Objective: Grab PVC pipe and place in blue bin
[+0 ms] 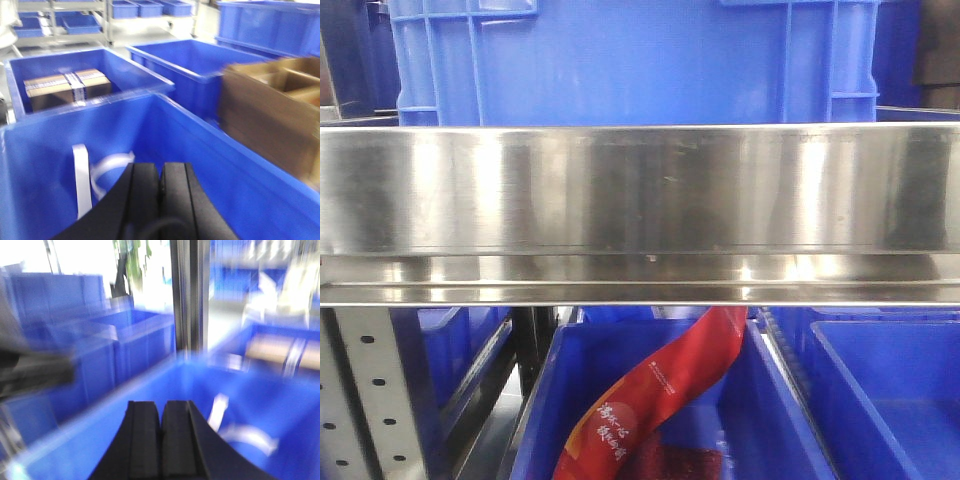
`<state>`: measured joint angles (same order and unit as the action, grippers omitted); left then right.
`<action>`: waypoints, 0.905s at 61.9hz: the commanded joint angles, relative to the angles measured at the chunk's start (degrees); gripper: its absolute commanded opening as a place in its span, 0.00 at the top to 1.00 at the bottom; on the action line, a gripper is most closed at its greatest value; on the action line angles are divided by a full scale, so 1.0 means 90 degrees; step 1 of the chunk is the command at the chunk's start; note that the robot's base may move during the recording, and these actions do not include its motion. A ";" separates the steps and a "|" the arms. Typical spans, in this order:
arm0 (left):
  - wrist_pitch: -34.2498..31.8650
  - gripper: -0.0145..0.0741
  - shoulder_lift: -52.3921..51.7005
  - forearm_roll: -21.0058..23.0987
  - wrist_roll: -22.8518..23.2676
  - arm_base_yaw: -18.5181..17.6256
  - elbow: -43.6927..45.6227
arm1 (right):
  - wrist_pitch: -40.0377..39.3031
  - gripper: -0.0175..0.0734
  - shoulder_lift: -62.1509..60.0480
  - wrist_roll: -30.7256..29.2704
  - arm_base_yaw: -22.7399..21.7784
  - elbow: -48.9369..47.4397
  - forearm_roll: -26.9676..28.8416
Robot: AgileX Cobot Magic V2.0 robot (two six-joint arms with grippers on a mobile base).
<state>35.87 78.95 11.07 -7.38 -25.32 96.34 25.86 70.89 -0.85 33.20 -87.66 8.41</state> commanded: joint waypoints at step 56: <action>-0.2448 0.96 -0.4871 0.1346 0.0008 0.0001 -0.7009 | -0.1260 0.99 -0.3531 -0.0020 -0.0001 0.5343 0.0161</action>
<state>18.16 38.43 22.03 -7.38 -25.32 35.46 14.79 40.92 -0.85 33.20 -40.52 9.13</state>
